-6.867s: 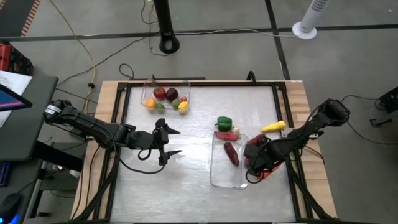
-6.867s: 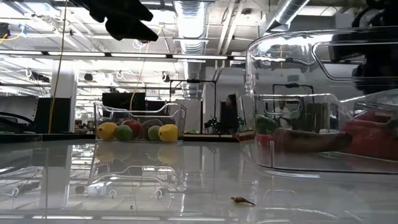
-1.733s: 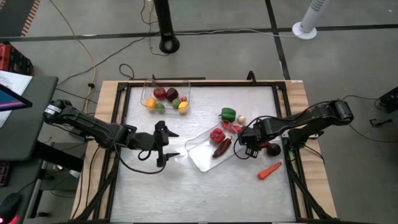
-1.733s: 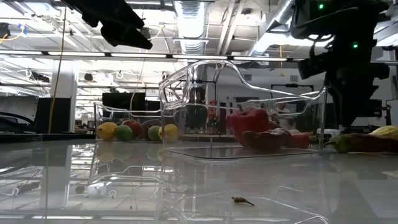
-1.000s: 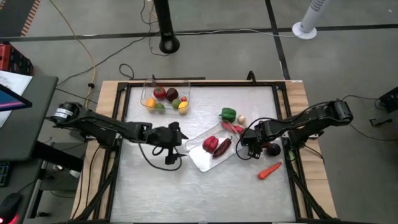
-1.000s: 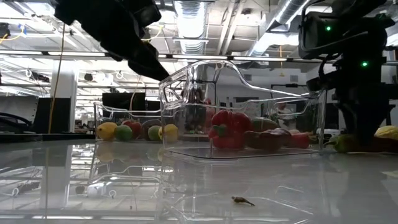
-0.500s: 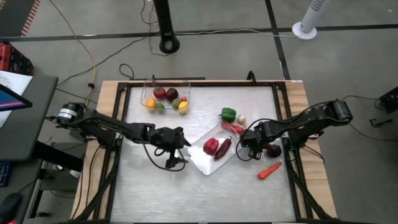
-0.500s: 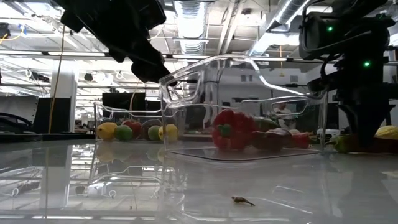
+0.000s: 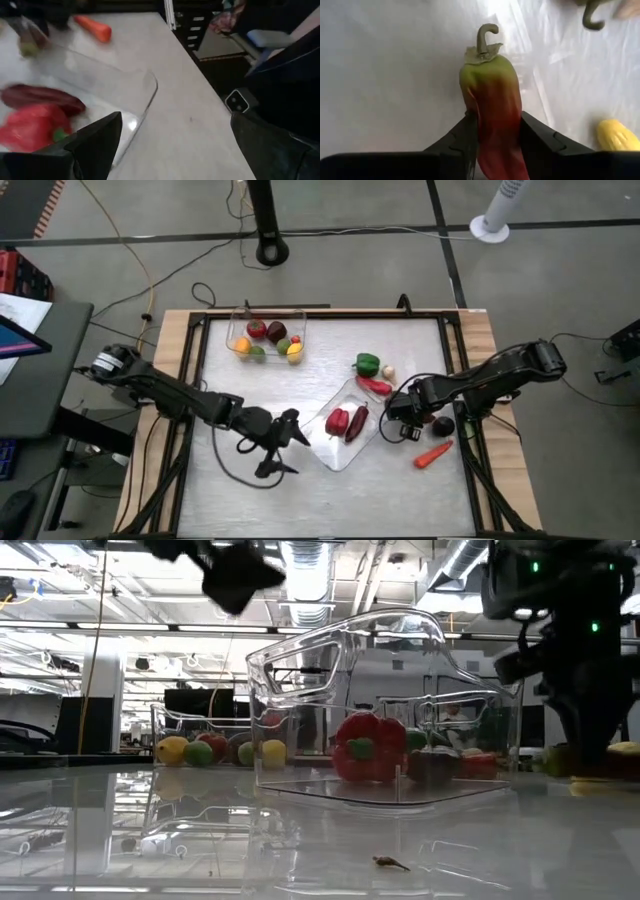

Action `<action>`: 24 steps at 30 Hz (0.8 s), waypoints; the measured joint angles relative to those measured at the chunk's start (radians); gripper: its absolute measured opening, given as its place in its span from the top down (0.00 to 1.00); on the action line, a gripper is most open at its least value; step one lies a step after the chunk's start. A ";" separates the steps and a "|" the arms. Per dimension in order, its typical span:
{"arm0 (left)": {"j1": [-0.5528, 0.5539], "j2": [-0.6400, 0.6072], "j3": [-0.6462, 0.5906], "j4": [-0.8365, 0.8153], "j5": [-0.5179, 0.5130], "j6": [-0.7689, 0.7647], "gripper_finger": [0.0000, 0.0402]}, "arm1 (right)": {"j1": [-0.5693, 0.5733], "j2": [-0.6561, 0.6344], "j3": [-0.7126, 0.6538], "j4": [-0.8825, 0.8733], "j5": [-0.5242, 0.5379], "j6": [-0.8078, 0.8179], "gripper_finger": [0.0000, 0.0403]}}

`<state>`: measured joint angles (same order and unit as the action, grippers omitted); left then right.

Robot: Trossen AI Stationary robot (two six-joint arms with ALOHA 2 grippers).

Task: Sort produce into baskets
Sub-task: Put the right red chili pepper into the bottom transparent bin

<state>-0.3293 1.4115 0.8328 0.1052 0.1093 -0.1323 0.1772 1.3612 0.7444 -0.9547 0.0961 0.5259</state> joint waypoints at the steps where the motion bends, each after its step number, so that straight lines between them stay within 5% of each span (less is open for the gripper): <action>1: -0.009 -0.005 0.020 -0.028 -0.025 0.020 0.10 | 0.006 0.000 0.020 -0.021 0.002 0.001 0.63; 7: -0.041 -0.047 0.094 -0.180 -0.284 0.113 0.10 | 0.033 -0.001 0.158 -0.215 0.092 0.062 0.63; 12: -0.036 -0.081 0.094 -0.287 -0.399 0.123 0.10 | 0.052 -0.001 0.288 -0.375 0.209 0.146 0.63; 24: -0.005 -0.112 -0.103 -0.196 -0.378 0.031 0.10 | 0.169 -0.001 0.501 -0.242 0.330 0.095 0.63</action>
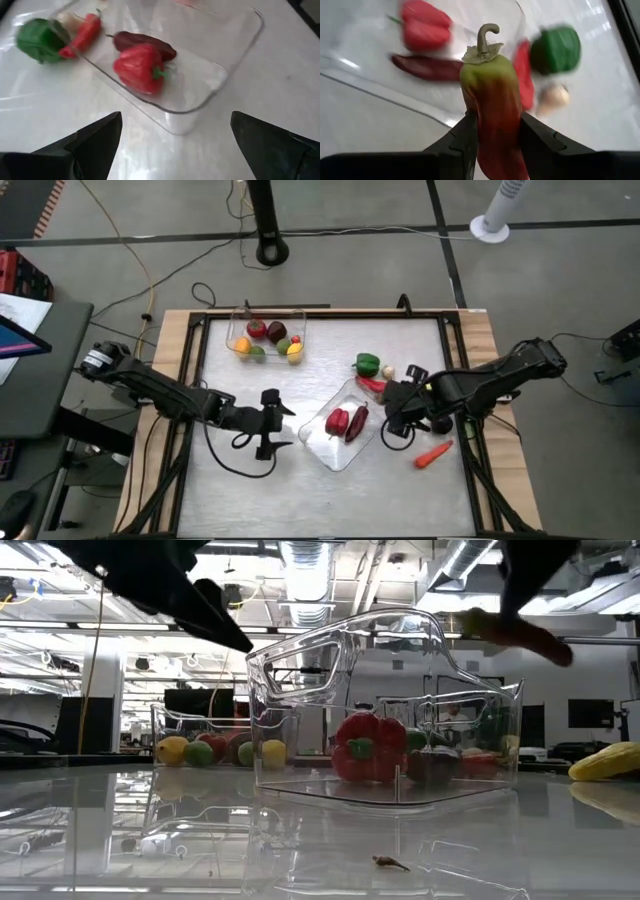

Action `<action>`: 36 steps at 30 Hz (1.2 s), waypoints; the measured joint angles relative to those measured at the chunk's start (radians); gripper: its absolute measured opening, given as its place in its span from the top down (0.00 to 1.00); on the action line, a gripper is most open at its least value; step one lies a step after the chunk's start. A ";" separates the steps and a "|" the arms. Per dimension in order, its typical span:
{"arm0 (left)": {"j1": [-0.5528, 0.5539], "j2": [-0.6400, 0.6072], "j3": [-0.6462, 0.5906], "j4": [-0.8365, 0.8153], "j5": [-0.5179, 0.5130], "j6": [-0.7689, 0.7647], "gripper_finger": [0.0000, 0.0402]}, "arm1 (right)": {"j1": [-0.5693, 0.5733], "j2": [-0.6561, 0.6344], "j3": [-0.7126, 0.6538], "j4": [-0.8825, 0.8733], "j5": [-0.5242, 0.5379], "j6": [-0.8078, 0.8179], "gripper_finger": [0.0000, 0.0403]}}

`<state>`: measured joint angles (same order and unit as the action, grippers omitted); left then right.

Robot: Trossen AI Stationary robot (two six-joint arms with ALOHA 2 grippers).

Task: Sort produce into baskets
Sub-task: Put the right red chili pepper into the bottom transparent bin, then adjust the bottom transparent bin

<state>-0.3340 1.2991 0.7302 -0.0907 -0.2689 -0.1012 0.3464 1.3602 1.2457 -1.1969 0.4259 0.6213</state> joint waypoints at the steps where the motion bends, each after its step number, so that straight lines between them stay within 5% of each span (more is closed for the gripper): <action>1: 0.000 0.000 -0.004 0.002 0.008 -0.001 0.10 | 0.005 0.000 0.003 0.034 0.000 -0.020 0.63; 9: 0.000 0.000 -0.060 0.053 0.029 -0.039 0.10 | 0.034 0.030 0.004 0.351 -0.001 -0.238 0.62; 15: 0.000 0.022 -0.068 0.062 0.025 -0.092 0.10 | -0.006 0.099 0.004 0.430 -0.003 -0.290 0.47; 22: 0.000 0.123 -0.068 0.140 0.083 -0.131 0.10 | -0.030 0.126 0.004 0.284 -0.084 -0.228 0.31; 36: -0.006 0.387 0.012 0.343 0.196 -0.115 0.10 | 0.126 0.092 -0.029 -0.110 -0.151 0.184 0.29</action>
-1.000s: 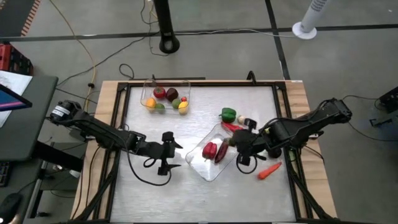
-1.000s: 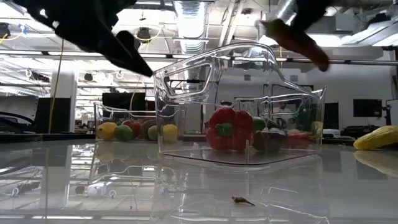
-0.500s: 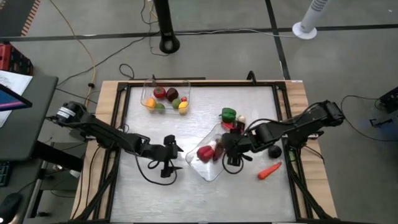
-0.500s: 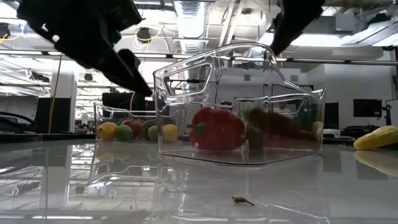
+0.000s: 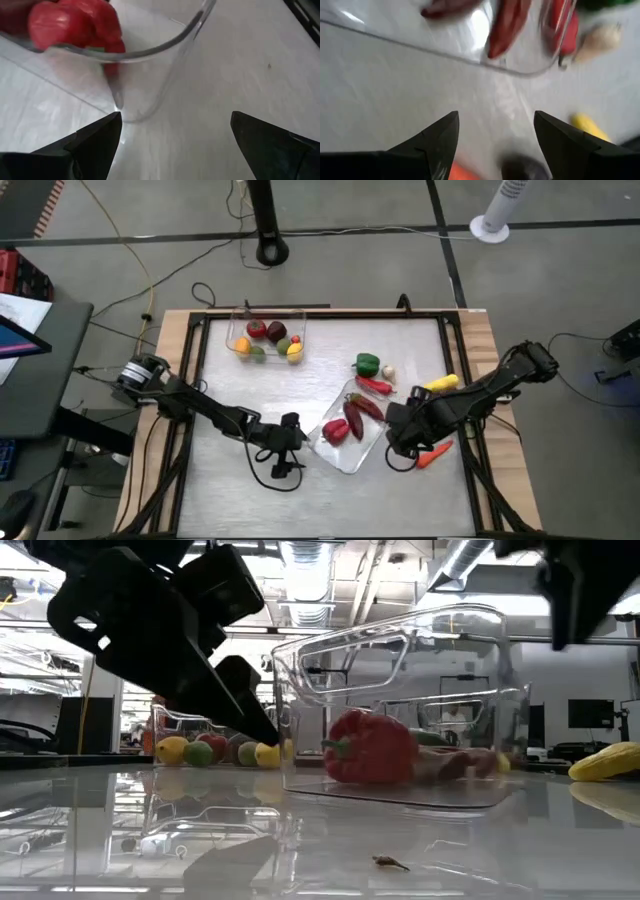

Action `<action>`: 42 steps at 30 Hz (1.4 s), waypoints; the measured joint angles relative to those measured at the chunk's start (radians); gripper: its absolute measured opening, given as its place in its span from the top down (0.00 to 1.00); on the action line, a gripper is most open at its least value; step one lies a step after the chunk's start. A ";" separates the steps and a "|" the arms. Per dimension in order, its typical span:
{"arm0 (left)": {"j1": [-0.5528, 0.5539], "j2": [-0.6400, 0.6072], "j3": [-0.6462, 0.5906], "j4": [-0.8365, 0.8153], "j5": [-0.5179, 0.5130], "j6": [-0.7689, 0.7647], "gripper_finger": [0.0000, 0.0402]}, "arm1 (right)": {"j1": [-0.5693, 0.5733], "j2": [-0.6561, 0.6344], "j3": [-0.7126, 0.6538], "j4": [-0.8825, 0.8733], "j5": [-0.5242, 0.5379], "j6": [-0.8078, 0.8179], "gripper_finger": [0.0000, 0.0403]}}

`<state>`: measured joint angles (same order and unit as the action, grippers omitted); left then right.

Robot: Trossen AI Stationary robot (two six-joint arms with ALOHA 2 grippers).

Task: Sort produce into baskets
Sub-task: Adjust the bottom transparent bin, then put the green bell pepper into the bottom transparent bin

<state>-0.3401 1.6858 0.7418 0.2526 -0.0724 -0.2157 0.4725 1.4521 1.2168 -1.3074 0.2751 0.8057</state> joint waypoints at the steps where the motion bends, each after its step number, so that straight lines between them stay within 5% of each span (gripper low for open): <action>1: 0.000 0.012 0.013 -0.002 0.001 0.006 0.10 | 0.000 0.001 -0.013 -0.017 -0.010 0.016 0.29; 12: -0.004 0.152 0.141 0.166 0.000 0.118 0.10 | -0.061 -0.003 -0.113 -0.074 -0.027 0.049 0.29; 16: -0.007 0.168 0.178 0.179 0.087 0.131 0.10 | -0.112 -0.003 -0.141 -0.078 -0.026 0.005 0.29; 21: -0.028 0.096 0.185 0.135 0.203 0.130 0.10 | -0.183 -0.013 -0.142 -0.133 -0.022 -0.028 0.29; 27: -0.059 -0.053 0.183 -0.043 0.104 0.195 0.10 | -0.267 -0.076 -0.102 -0.161 0.027 -0.066 0.29; 37: 0.021 -0.226 0.014 0.023 0.022 0.256 0.10 | -0.648 -0.107 -0.102 0.102 0.089 -0.517 0.29; 42: 0.106 -0.305 -0.097 0.097 0.023 0.255 0.10 | -0.834 -0.107 -0.102 0.309 -0.024 -0.758 0.29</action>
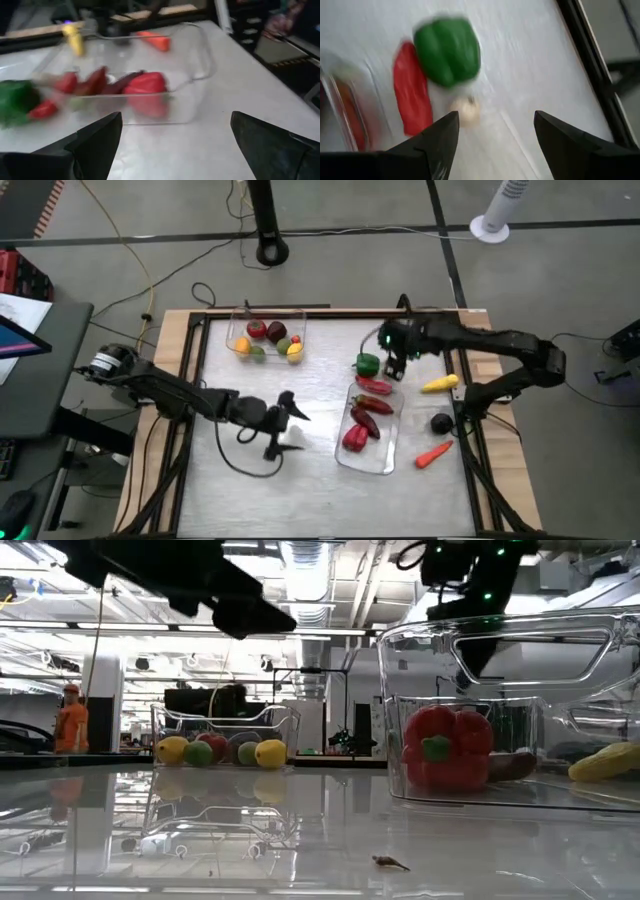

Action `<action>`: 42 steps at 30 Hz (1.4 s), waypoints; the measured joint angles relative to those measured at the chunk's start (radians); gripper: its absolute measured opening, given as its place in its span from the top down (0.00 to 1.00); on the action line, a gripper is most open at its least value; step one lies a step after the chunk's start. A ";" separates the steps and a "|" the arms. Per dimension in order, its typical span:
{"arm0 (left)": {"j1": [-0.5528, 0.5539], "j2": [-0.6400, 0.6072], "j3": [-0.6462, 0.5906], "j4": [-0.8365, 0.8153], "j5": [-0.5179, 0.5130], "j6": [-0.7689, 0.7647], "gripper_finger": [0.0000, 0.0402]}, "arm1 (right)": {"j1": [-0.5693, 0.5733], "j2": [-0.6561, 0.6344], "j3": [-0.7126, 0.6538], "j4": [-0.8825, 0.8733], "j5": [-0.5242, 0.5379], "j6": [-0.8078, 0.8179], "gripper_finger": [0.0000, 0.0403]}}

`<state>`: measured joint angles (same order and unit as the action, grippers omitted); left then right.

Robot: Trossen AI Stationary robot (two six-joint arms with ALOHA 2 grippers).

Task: Sort produce into baskets
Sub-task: Put the green bell pepper into the bottom transparent bin

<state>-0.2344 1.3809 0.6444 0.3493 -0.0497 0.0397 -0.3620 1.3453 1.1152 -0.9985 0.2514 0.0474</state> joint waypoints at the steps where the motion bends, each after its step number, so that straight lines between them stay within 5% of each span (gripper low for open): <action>1: 0.016 -0.014 -0.015 0.010 0.000 0.001 0.10 | -0.029 0.001 0.000 0.037 -0.039 -0.035 0.29; 13: 0.157 -0.151 -0.126 -0.005 -0.001 0.099 0.10 | -0.084 0.205 0.044 0.187 -0.168 -0.210 0.02; 28: 0.326 -0.165 -0.127 -0.030 0.097 0.195 0.10 | -0.093 0.477 0.185 0.121 -0.249 -0.352 0.05; 42: 0.335 -0.190 -0.127 -0.032 0.096 0.202 0.10 | -0.099 0.470 0.222 0.105 -0.249 -0.359 0.19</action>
<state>0.1002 1.1914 0.5179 0.3169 0.0465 0.2419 -0.4606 1.8153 1.3369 -0.8932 0.0026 -0.3112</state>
